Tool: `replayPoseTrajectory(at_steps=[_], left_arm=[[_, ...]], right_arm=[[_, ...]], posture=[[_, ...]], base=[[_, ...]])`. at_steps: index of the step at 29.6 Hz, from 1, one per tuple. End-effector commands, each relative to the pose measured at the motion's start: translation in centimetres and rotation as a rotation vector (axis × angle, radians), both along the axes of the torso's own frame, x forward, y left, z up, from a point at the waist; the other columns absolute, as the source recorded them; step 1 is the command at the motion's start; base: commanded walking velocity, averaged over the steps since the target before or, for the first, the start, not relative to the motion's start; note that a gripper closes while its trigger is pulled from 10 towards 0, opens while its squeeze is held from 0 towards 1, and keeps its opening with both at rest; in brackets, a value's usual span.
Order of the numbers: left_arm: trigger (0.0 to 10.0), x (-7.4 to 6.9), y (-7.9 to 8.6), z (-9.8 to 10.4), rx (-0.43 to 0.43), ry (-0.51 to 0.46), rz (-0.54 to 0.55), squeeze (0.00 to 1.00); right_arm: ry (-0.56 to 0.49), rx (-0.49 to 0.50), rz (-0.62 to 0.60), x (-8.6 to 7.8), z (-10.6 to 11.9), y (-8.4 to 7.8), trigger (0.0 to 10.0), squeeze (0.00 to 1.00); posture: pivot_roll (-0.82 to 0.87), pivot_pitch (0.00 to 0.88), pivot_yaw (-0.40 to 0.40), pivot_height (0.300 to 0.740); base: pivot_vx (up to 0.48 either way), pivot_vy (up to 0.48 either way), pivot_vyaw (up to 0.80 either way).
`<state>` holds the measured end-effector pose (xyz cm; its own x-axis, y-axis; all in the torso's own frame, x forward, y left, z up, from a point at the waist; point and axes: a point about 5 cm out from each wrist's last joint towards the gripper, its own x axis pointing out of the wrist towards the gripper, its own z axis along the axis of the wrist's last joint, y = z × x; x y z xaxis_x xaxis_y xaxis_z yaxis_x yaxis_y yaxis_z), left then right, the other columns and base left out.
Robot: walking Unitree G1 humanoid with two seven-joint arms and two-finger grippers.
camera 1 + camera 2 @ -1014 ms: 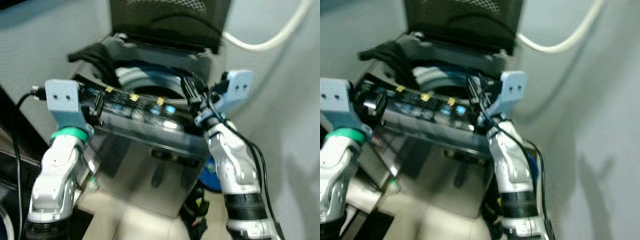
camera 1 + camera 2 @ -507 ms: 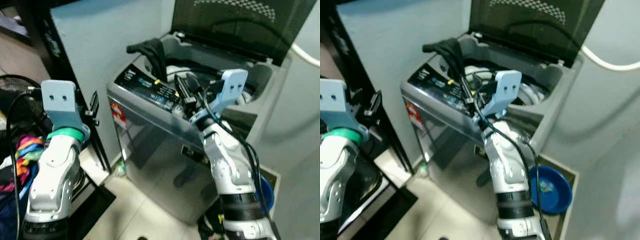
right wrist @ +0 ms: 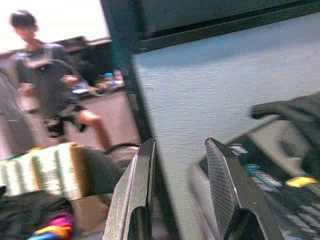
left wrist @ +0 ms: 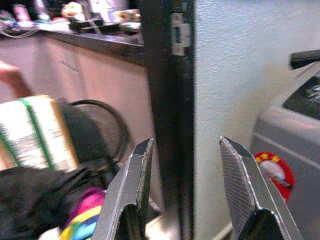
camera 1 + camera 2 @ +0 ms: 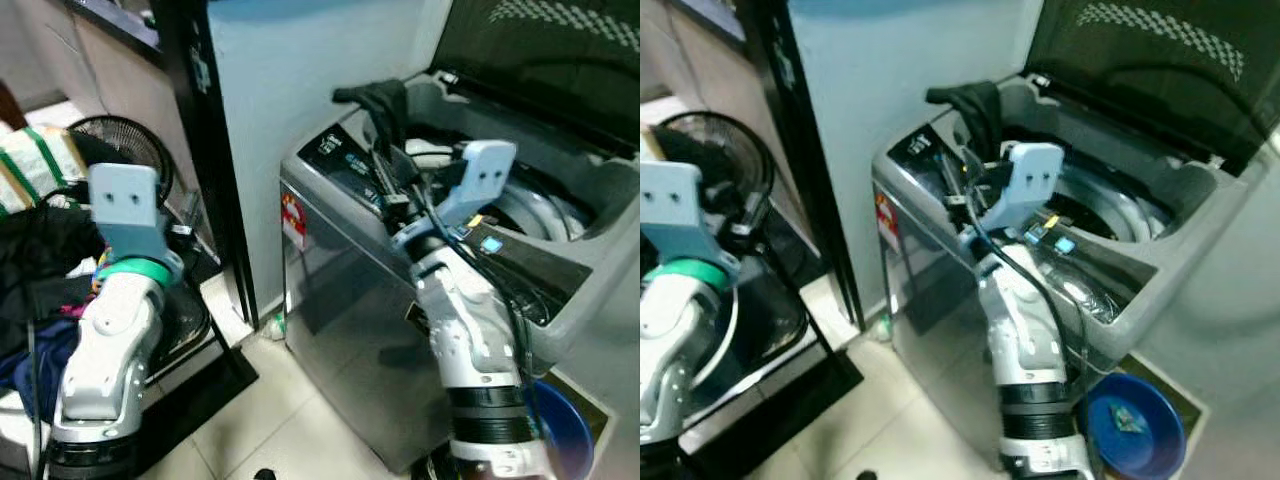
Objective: Clothes washing
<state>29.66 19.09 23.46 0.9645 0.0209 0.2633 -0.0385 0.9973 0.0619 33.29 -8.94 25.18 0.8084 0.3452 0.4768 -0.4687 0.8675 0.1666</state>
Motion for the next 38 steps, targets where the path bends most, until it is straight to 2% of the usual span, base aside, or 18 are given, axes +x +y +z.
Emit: replayPoseTrajectory(at_steps=[1, 4, 8, 10, 11, 12, 15, 20, 22, 25, 28, 34, 38], left_arm=[[10.0, 0.0, -0.1, -0.7, 0.002, 0.026, -0.008, 0.00], [10.0, -0.3, 1.4, -3.0, 0.018, 0.090, 0.040, 0.00], [10.0, -0.4, 1.7, -3.4, 0.017, 0.102, 0.050, 0.00], [10.0, -0.9, 2.7, -4.3, 0.008, 0.131, 0.077, 0.00], [10.0, -0.9, 2.7, -4.3, 0.008, 0.131, 0.077, 0.00], [10.0, -1.3, 3.1, -4.6, -0.003, 0.143, 0.087, 0.00], [10.0, -1.7, 3.1, -5.3, -0.036, 0.158, 0.085, 0.00], [10.0, -2.0, 2.4, -6.6, -0.053, 0.182, 0.048, 0.00], [10.0, -2.0, 2.4, -6.6, -0.053, 0.182, 0.048, 0.00], [10.0, -2.3, 2.3, -7.8, -0.053, 0.215, 0.041, 0.00], [10.0, -2.3, 2.2, -8.1, -0.052, 0.223, 0.040, 0.00], [10.0, -2.0, 1.8, -9.3, -0.041, 0.242, 0.060, 0.00], [10.0, -1.8, 1.4, -9.5, -0.042, 0.242, 0.053, 0.00]], right_arm=[[0.009, -0.003, -0.009, 0.0, -0.3, -0.4, 10.0, 0.00], [0.035, -0.047, -0.028, 0.2, -1.7, -1.3, 10.0, 0.00], [0.045, -0.054, -0.034, 0.2, -2.1, -1.6, 10.0, 0.00], [0.095, -0.076, -0.067, 0.1, -3.8, -3.1, 10.0, 0.00], [0.095, -0.076, -0.067, 0.1, -3.8, -3.1, 10.0, 0.00], [0.128, -0.083, -0.086, -0.1, -4.8, -4.0, 10.0, 0.00], [0.177, -0.076, -0.101, -0.4, -6.1, -4.9, 10.0, 0.00], [0.221, -0.052, -0.084, -0.6, -7.3, -4.7, 10.0, 0.00], [0.221, -0.052, -0.084, -0.6, -7.3, -4.7, 10.0, 0.00], [0.262, -0.062, -0.061, -0.7, -8.7, -4.4, 10.0, 0.00], [0.276, -0.065, -0.053, -0.8, -9.2, -4.4, 10.0, 0.00], [0.342, -0.014, -0.060, -0.8, -10.7, -4.7, 10.0, 0.00], [0.364, -0.032, -0.066, -1.0, -11.7, -4.5, 10.0, 0.00]], posture=[[0.13, 0.021, 0.039, 0.740], [0.13, 0.021, 0.039, 0.740], [0.13, 0.021, 0.039, 0.740], [0.13, 0.027, 0.032, 0.740], [0.13, 0.027, 0.032, 0.740], [0.12, 0.029, 0.035, 0.740], [0.12, 0.031, 0.037, 0.740], [0.12, 0.031, 0.037, 0.740], [0.12, 0.031, 0.037, 0.740], [0.12, 0.031, 0.037, 0.740], [0.12, 0.031, 0.037, 0.740], [0.12, 0.034, 0.031, 0.740], [0.12, 0.034, 0.040, 0.740]], base=[[0.000, 0.000, 0.77], [0.000, 0.000, 0.77], [0.000, 0.000, 0.77], [0.000, 0.000, 0.77], [0.000, 0.000, 0.77], [0.000, 0.000, 0.77], [0.000, 0.000, 0.77], [0.000, 0.000, 0.77], [0.000, 0.000, 0.77], [0.000, 0.000, 0.77], [0.000, 0.000, 0.77], [0.000, 0.000, 0.77], [0.000, 0.000, 0.77]])
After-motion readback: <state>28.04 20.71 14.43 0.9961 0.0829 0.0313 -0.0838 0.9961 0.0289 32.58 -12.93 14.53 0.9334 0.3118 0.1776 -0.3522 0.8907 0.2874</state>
